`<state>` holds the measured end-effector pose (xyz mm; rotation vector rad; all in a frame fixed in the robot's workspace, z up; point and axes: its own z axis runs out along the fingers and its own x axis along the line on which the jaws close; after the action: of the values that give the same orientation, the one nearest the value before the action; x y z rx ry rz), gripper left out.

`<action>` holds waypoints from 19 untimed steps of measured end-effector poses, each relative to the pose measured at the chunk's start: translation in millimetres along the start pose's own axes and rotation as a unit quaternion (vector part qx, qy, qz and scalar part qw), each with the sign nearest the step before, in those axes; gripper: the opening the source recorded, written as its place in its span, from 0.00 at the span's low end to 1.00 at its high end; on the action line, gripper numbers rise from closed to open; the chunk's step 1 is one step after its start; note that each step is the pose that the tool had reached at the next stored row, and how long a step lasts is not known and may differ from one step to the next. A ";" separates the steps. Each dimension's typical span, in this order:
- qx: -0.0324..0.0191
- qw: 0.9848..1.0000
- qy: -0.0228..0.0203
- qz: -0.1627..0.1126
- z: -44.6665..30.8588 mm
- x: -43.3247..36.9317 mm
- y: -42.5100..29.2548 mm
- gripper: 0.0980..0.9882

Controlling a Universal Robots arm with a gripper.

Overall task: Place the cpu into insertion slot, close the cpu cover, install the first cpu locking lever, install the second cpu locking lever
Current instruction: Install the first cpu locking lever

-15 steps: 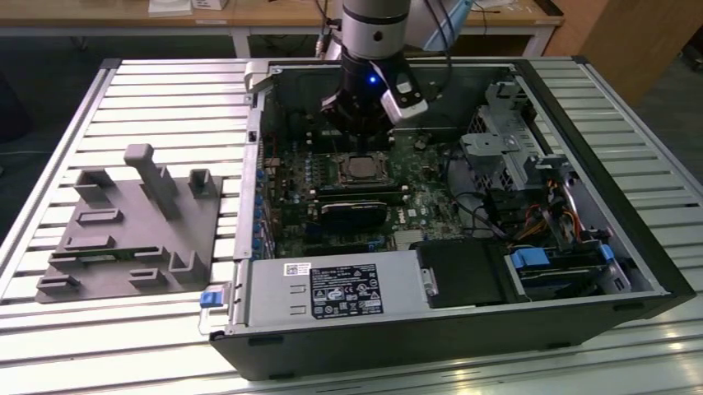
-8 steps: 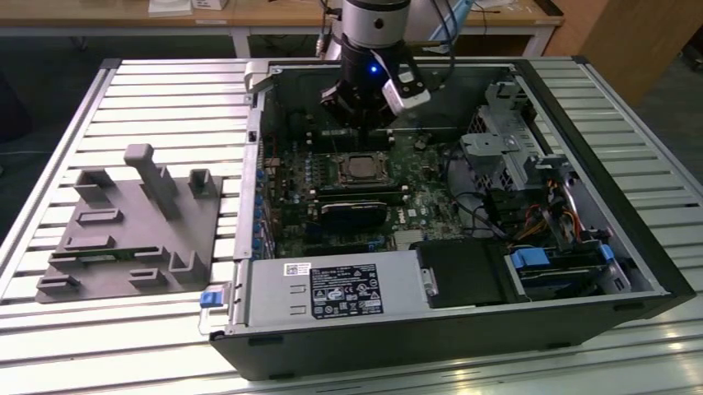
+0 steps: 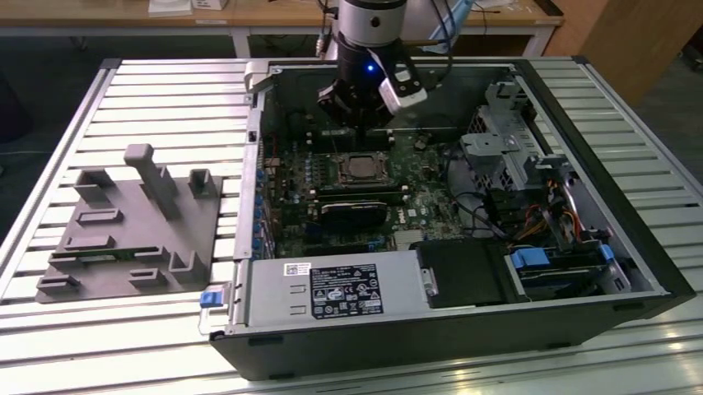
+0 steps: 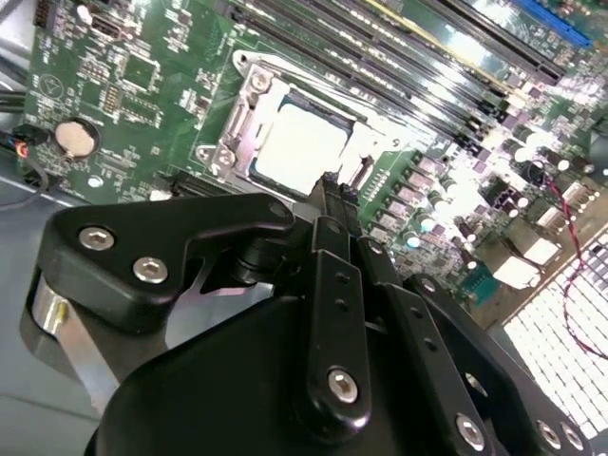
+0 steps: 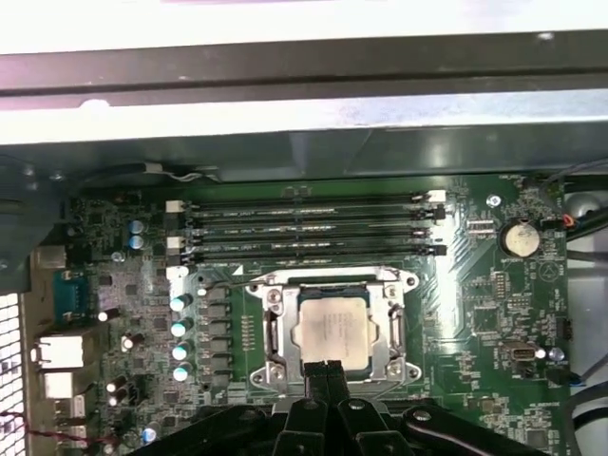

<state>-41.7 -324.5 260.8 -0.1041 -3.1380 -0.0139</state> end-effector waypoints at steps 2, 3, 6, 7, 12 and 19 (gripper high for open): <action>0.000 1.000 0.000 0.000 0.2 5.1 -0.4 0.01; 0.000 1.000 0.000 0.000 0.3 7.7 -0.5 0.01; 0.000 1.000 0.000 0.000 0.8 15.8 -1.0 0.01; 0.000 1.000 0.000 0.000 0.9 18.7 -1.2 0.01; 0.000 1.000 -0.001 0.000 1.9 34.6 -2.3 0.01; -0.030 1.000 0.001 0.000 4.0 47.7 -3.3 0.01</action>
<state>-89.5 -324.6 256.9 -0.1040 -3.1356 -0.1097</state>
